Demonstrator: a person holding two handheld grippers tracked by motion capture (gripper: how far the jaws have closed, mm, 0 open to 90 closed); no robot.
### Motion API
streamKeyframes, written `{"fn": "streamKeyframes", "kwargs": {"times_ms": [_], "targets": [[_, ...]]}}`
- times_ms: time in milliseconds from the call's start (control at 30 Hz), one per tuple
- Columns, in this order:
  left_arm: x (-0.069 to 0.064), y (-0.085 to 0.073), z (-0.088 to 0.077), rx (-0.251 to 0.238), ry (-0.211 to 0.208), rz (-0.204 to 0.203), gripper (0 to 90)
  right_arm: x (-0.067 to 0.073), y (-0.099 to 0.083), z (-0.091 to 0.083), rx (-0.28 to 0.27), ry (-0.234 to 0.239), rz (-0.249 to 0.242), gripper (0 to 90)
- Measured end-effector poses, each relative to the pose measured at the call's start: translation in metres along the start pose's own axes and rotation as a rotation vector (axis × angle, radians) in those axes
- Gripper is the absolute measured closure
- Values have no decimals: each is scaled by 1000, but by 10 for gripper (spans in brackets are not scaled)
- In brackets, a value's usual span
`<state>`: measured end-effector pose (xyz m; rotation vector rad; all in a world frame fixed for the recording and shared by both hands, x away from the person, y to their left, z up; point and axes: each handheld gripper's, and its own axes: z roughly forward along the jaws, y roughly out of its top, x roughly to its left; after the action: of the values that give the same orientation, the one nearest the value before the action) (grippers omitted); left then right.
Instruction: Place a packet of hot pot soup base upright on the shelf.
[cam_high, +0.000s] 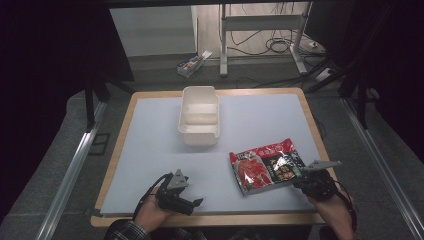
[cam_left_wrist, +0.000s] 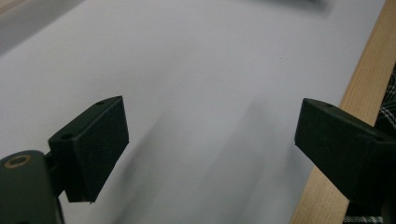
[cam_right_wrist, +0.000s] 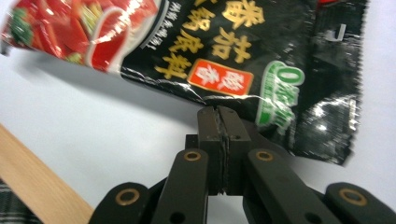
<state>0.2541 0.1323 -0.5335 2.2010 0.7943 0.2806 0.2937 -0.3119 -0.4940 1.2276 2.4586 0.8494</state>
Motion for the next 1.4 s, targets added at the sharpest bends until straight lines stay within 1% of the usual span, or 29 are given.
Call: {"fn": "streamKeyframes", "kwargs": {"times_ms": [33, 67, 100, 133, 167, 233, 300, 400, 433, 500, 567, 633, 700, 733, 800, 867, 933, 1000, 1033, 1067, 1100, 1133, 1167, 1300, 1400], "targets": [[0, 0, 0, -2, 0, -1, 96, 0, 0, 0, 7, -4, -4, 885], [1, 0, 0, -3, -1, -2, 96, -1, -1, 2, 25, 14, 5, 885], [1, 0, 0, -3, -2, -3, 96, -1, -2, 4, 43, 18, -1, 885], [1, 0, 0, -3, -2, -3, 96, -1, -3, 7, 59, 5, 0, 884], [0, 0, 0, -2, -2, 1, 96, -1, -3, 9, 62, 1, 2, 883], [0, 0, 0, -1, -2, 2, 94, -1, -2, 10, 43, 0, 13, 876], [0, 0, 1, 1, -7, -1, 93, -1, 0, 10, 28, -7, 9, 874], [0, 1, 0, 11, -8, -8, 87, -1, 1, 13, 29, -15, 9, 874], [1, 1, 0, 17, -10, -15, 83, -1, 2, 14, 31, -15, 8, 875], [3, 1, 2, 43, -16, -32, 62, -2, 5, 17, 29, -29, 0, 874], [4, 1, 3, 61, -18, -39, 49, -4, 9, 19, 20, -39, -7, 874], [5, 1, 3, 61, -22, -49, 44, -7, 13, 22, 11, -45, -7, 874], [4, 2, 3, 58, -19, -46, 51, -11, 17, 24, 7, -50, -17, 871], [2, 3, 1, 48, -13, -32, 58, -14, 20, 25, 3, -51, -20, 870], [0, 4, 0, 45, -5, -14, 70, -18, 24, 29, 4, -45, -24, 870], [-1, 4, 0, 42, 4, -6, 92, -21, 26, 33, 14, -43, -37, 871], [-2, 5, -1, 35, 10, 0, 121, -21, 26, 34, 23, -37, -49, 871], [-2, 6, -2, 24, 3, 1, 139, -17, 26, 30, 16, -30, -70, 864], [-2, 7, -2, 18, 2, 2, 140, -15, 26, 27, 9, -34, -81, 850], [-2, 7, -2, 18, 2, 2, 139, -15, 26, 27, 9, -34, -81, 850], [-3, 9, -2, 15, -4, 4, 136, -11, 23, 19, -8, -42, -104, 796], [-3, 9, -2, 15, -4, 4, 135, -11, 23, 19, -8, -42, -104, 796], [-4, 11, 0, 18, -5, 13, 137, -10, 20, 12, -34, -45, -116, 697], [-7, 19, 5, 12, -8, 35, 170, -12, 17, 7, -79, -26, -102, 455], [-7, 26, 10, 4, -4, 46, 227, -15, 18, 6, -115, -34, -107, 302]]}}
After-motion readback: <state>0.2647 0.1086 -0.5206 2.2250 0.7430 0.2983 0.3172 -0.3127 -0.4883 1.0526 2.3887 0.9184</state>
